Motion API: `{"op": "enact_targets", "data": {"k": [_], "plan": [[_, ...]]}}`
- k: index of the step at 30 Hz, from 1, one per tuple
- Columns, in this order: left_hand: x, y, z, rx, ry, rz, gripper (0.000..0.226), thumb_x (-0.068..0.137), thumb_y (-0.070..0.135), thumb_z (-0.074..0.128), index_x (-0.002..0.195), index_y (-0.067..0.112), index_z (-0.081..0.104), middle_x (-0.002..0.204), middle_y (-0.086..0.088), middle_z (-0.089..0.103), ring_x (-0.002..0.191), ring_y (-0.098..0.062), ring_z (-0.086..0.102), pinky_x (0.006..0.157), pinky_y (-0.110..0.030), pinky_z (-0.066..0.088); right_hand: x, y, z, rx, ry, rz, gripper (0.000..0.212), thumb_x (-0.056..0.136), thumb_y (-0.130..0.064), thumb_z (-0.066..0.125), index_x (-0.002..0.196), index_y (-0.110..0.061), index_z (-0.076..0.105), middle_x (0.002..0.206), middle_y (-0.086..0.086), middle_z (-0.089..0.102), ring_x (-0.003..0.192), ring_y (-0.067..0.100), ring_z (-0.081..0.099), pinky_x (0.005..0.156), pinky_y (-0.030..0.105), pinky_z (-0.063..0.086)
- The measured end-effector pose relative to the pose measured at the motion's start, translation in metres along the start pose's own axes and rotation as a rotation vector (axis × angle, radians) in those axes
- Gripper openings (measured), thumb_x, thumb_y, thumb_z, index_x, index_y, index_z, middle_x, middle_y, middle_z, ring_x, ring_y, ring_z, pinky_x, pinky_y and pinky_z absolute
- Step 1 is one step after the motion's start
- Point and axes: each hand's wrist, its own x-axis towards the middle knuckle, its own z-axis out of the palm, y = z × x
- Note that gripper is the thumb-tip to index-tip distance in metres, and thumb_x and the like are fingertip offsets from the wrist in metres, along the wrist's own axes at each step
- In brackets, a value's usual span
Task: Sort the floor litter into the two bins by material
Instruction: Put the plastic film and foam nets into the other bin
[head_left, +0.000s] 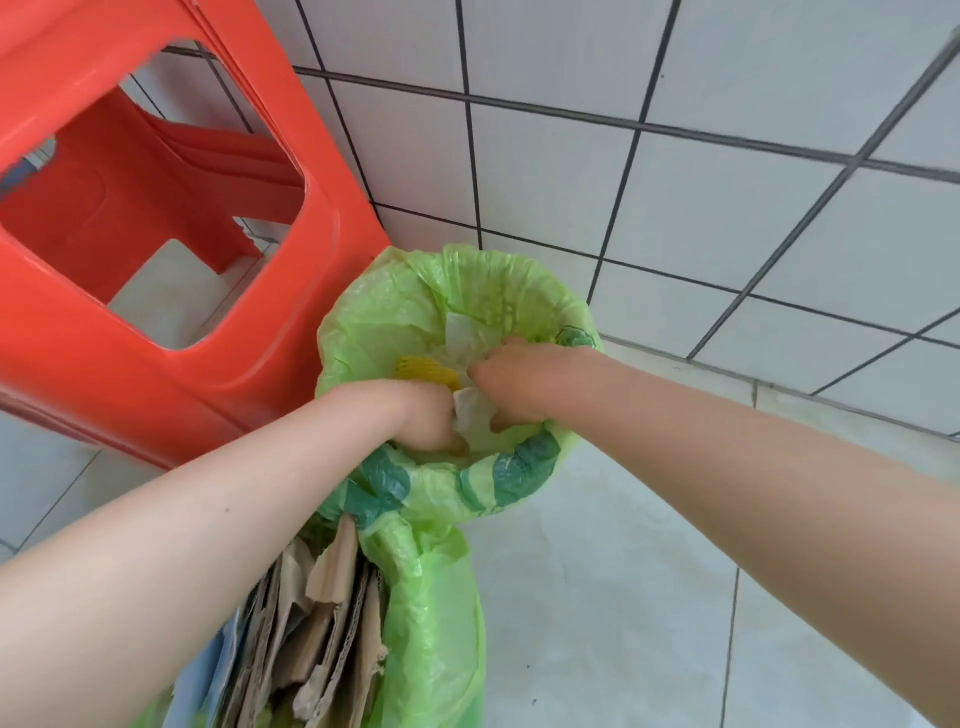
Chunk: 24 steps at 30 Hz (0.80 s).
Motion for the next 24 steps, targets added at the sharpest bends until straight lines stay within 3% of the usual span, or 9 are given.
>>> {"op": "enact_targets", "data": {"k": [2, 4, 6, 8, 11, 14, 20, 24], "plan": [[-0.016, 0.0, -0.006, -0.076, 0.061, -0.026, 0.036, 0.088, 0.042, 0.058, 0.11, 0.013, 0.058, 0.096, -0.002, 0.061, 0.09, -0.022, 0.059, 0.081, -0.032, 0.049, -0.016, 0.005, -0.01, 0.064, 0.059, -0.016, 0.049, 0.09, -0.028, 0.059, 0.134, -0.012, 0.045, 0.132, 0.007, 0.047, 0.132, 0.034, 0.029, 0.094, 0.046, 0.043], [-0.04, 0.001, -0.015, -0.125, 0.135, -0.027, 0.049, 0.089, 0.032, 0.059, 0.132, 0.013, 0.048, 0.12, -0.006, 0.059, 0.107, -0.024, 0.057, 0.084, -0.029, 0.047, -0.039, 0.014, -0.019, 0.116, 0.161, -0.064, 0.046, 0.089, -0.019, 0.056, 0.133, -0.012, 0.045, 0.133, 0.008, 0.045, 0.135, 0.036, 0.024, 0.102, 0.049, 0.04], [-0.069, 0.002, -0.024, -0.22, 0.198, 0.0, 0.061, 0.089, 0.027, 0.059, 0.144, 0.017, 0.035, 0.145, -0.007, 0.043, 0.125, -0.024, 0.048, 0.097, -0.028, 0.043, -0.065, 0.024, -0.029, 0.211, 0.235, -0.112, 0.043, 0.089, -0.018, 0.053, 0.131, -0.011, 0.048, 0.129, 0.008, 0.05, 0.131, 0.033, 0.03, 0.104, 0.045, 0.039], [-0.099, 0.002, -0.036, -0.349, 0.261, 0.016, 0.06, 0.089, 0.025, 0.059, 0.144, 0.022, 0.036, 0.148, -0.005, 0.04, 0.124, -0.02, 0.05, 0.095, -0.025, 0.043, -0.091, 0.031, -0.042, 0.304, 0.252, -0.107, 0.035, 0.093, -0.023, 0.049, 0.124, -0.009, 0.054, 0.12, 0.008, 0.054, 0.124, 0.03, 0.039, 0.102, 0.041, 0.039], [-0.152, 0.01, -0.057, -0.514, 0.337, -0.001, 0.048, 0.09, 0.023, 0.056, 0.137, 0.021, 0.046, 0.142, -0.003, 0.049, 0.112, -0.017, 0.058, 0.091, -0.024, 0.045, -0.136, 0.028, -0.068, 0.429, 0.18, -0.053, 0.035, 0.095, -0.033, 0.046, 0.12, -0.013, 0.058, 0.111, 0.009, 0.057, 0.116, 0.03, 0.046, 0.096, 0.042, 0.043], [-0.215, 0.02, -0.082, -0.629, 0.424, -0.03, 0.039, 0.088, 0.02, 0.055, 0.127, 0.018, 0.058, 0.129, -0.002, 0.06, 0.116, -0.017, 0.057, 0.096, -0.023, 0.041, -0.186, 0.014, -0.102, 0.514, 0.128, -0.034, 0.038, 0.095, -0.034, 0.048, 0.129, -0.017, 0.052, 0.115, 0.011, 0.057, 0.117, 0.031, 0.047, 0.097, 0.04, 0.043], [-0.367, 0.034, -0.137, -0.897, 0.495, -0.116, 0.027, 0.083, 0.018, 0.055, 0.107, 0.024, 0.066, 0.103, 0.006, 0.07, 0.095, -0.012, 0.064, 0.091, -0.027, 0.049, -0.293, -0.023, -0.213, 0.653, 0.168, -0.077, 0.039, 0.095, -0.031, 0.05, 0.129, -0.011, 0.051, 0.124, 0.008, 0.059, 0.119, 0.024, 0.051, 0.1, 0.029, 0.037], [-0.478, 0.048, -0.168, -1.081, 0.579, -0.206, 0.016, 0.084, 0.018, 0.058, 0.096, 0.023, 0.069, 0.093, 0.009, 0.072, 0.086, -0.008, 0.064, 0.084, -0.022, 0.048, -0.365, -0.046, -0.293, 0.724, 0.2, -0.082, 0.037, 0.095, -0.033, 0.05, 0.126, -0.013, 0.053, 0.122, 0.004, 0.061, 0.117, 0.019, 0.053, 0.099, 0.025, 0.038]]}}
